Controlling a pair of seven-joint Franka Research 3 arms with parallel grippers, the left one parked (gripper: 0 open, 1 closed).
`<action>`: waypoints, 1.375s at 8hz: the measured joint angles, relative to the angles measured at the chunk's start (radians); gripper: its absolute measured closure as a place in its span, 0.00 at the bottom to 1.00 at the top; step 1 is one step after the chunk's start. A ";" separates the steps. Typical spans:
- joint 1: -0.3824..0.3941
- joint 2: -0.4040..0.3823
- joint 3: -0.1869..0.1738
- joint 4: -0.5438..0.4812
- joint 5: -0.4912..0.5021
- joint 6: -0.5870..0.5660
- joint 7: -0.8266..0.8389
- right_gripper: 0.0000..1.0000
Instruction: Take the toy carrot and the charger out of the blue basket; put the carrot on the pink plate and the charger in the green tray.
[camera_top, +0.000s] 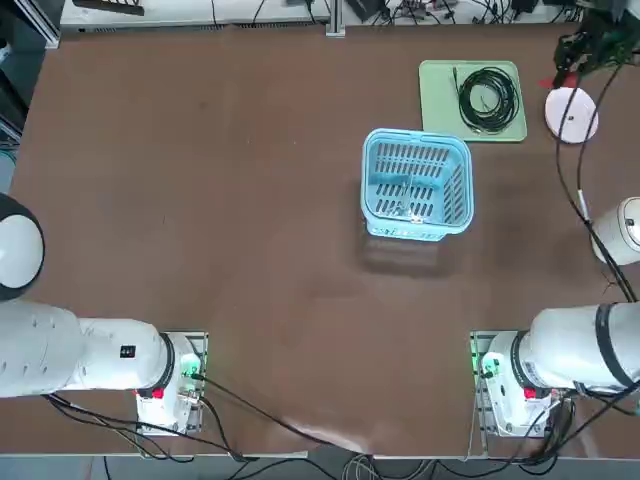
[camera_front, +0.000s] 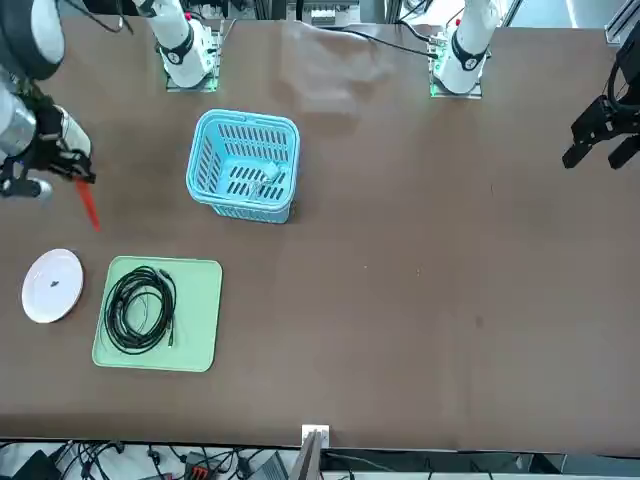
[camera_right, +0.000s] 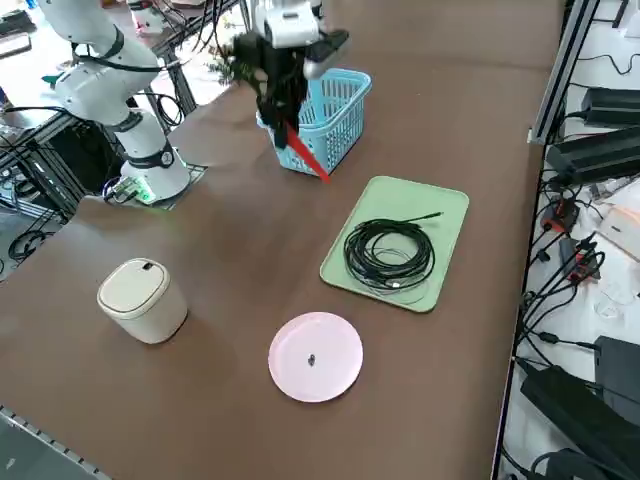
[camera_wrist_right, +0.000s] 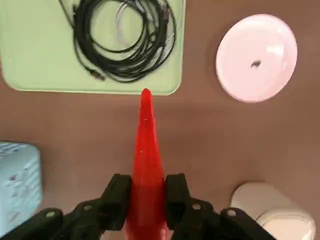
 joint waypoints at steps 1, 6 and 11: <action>-0.073 0.062 -0.001 0.021 0.000 0.059 -0.121 0.60; -0.260 0.358 0.001 0.212 0.001 0.223 -0.458 0.60; -0.332 0.533 0.003 0.253 0.066 0.480 -0.679 0.60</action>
